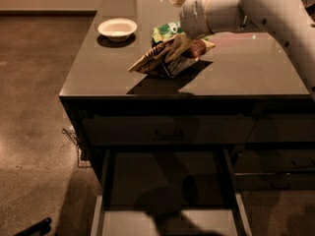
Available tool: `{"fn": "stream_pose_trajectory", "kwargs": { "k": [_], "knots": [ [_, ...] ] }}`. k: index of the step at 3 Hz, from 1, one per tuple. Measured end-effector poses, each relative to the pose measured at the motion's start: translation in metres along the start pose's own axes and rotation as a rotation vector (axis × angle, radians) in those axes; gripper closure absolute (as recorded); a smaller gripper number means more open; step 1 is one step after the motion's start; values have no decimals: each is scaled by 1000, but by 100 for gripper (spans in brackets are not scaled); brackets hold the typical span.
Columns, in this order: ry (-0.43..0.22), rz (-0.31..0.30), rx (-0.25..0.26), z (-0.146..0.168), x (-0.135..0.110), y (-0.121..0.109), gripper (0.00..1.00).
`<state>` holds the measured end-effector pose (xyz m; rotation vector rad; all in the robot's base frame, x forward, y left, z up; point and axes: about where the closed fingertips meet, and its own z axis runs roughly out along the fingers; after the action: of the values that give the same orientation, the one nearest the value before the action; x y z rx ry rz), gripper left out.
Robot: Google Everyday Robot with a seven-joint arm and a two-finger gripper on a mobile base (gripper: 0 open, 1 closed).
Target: Pick brown chip bag from middle drawer and place on counter
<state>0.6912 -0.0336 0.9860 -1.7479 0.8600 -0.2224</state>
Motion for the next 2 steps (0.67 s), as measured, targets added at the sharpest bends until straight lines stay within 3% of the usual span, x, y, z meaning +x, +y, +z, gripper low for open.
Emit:
{"fn": "stream_pose_trajectory", "kwargs": {
  "k": [1, 2],
  "knots": [
    [76, 13, 30, -38, 9, -3, 0],
    [179, -17, 60, -84, 16, -19, 0]
  ]
}}
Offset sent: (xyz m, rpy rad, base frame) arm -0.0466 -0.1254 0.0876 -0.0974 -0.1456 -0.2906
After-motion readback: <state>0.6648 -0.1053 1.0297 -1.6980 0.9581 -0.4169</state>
